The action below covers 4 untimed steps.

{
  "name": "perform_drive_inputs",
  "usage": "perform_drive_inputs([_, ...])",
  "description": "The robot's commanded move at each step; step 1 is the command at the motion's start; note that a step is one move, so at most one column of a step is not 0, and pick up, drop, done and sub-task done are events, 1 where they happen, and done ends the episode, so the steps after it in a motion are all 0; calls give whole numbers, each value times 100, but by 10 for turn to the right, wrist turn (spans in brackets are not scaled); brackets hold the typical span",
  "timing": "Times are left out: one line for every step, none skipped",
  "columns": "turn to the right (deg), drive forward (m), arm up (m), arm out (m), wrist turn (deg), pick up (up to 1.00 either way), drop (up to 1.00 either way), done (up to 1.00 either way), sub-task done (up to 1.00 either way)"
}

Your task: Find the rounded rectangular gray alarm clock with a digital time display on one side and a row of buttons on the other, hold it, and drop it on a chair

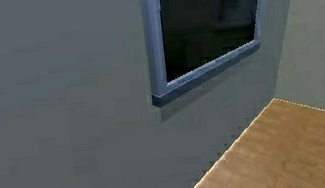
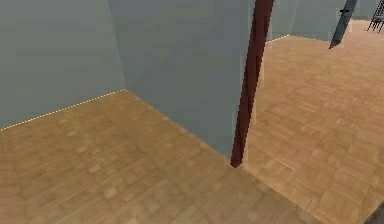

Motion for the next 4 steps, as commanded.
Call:
perform_drive_inputs([-450, 0, 0, 0, 0, 0, 0, 0, 0])
perform_drive_inputs([-390, 0, 0, 0, 0, 0, 0, 0, 0])
perform_drive_inputs([0, 10, 0, 0, 0, 0, 0, 0, 0])
perform_drive_inputs([-450, 0, 0, 0, 0, 0, 0, 0, 0])
